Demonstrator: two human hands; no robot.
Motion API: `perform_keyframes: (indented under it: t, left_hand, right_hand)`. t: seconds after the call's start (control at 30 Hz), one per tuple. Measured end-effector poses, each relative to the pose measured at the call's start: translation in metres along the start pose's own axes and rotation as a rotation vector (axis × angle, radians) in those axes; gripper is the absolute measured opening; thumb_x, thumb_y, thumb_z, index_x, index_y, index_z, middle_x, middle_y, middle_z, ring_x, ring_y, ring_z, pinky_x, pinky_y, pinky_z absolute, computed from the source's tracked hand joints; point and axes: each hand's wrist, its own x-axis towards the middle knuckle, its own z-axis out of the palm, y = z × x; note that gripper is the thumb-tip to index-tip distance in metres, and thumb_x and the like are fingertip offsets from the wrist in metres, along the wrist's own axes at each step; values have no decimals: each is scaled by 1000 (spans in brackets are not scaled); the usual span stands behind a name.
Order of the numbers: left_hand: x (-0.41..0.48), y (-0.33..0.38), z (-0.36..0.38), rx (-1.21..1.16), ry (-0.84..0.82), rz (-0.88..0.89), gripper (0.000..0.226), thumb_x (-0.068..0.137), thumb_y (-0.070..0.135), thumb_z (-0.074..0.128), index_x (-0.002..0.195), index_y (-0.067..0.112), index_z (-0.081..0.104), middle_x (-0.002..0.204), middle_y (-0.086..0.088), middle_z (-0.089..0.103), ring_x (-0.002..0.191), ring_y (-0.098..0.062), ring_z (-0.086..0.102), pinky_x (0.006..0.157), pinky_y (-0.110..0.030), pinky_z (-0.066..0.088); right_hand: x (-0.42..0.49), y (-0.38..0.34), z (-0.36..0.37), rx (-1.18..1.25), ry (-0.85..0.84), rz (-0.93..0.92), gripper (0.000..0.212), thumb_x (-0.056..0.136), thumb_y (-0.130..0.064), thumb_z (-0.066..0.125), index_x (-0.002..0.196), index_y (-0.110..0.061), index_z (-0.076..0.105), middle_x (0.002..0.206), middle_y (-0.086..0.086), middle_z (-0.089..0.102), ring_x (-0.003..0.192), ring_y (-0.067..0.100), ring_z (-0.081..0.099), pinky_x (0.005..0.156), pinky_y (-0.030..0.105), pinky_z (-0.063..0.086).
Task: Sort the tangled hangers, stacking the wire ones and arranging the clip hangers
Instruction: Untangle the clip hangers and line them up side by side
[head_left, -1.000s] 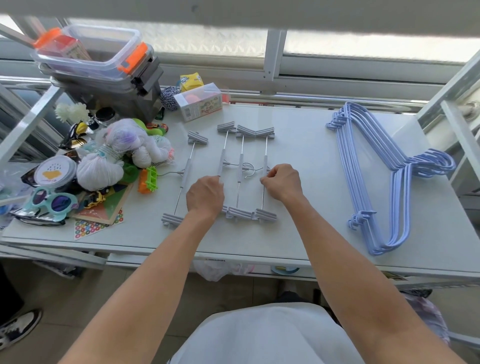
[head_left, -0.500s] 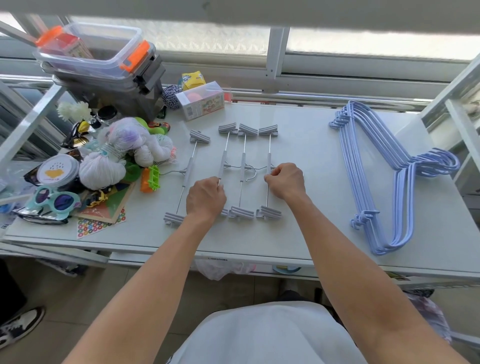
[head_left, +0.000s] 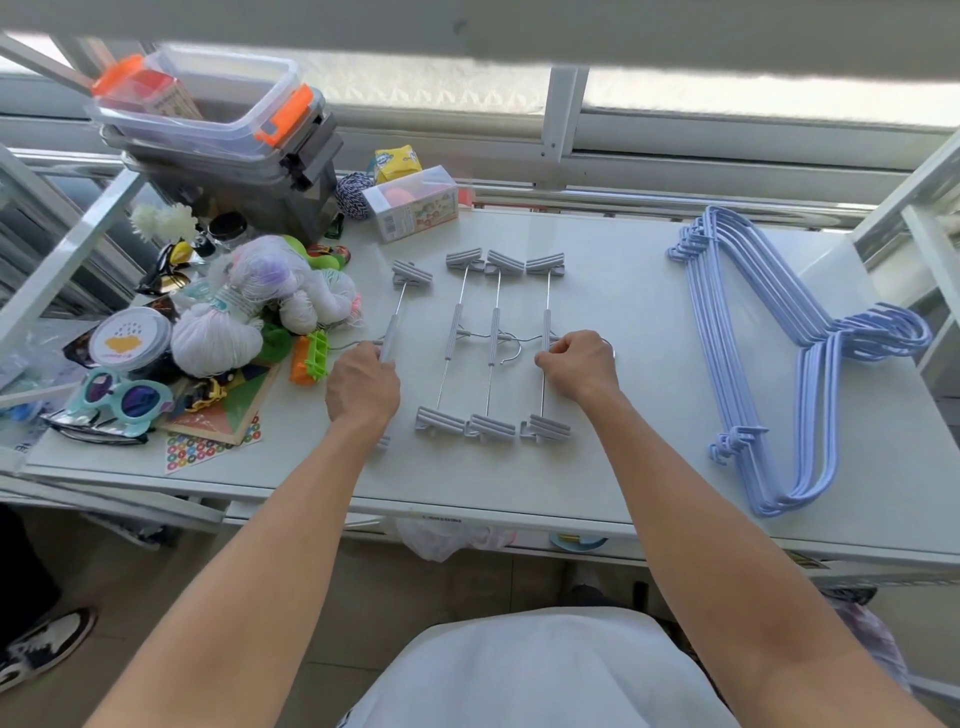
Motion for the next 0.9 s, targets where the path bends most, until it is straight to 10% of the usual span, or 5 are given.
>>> perform_keyframes:
  t: [0.4,0.67,0.9]
  left_hand:
    - [0,20,-19,-335,338,103,29,95,17,51,67,9,50,68,-14,61,62,-26,45,58,-28,25]
    - [9,0,-37,-495,277,101,26,93,27,53,84,9,70,74,-2,69,65,-24,64,61,-32,53]
    - [8,12,-55,-444,423,48,25,91,25,54,88,7,70,80,-6,68,73,-22,58,66,-25,42]
  right_hand:
    - [2,1,1,14,14,16,19,74,-18,63,79,-1,70,77,13,70,75,25,60,66,30,49]
    - [3,2,0,12,15,21,19,76,-19,65,83,-3,72,83,11,71,76,23,58,71,30,51]
    - [4,1,0,11,9,36,20,75,-22,64,79,-3,71,78,12,71,72,22,58,63,27,44]
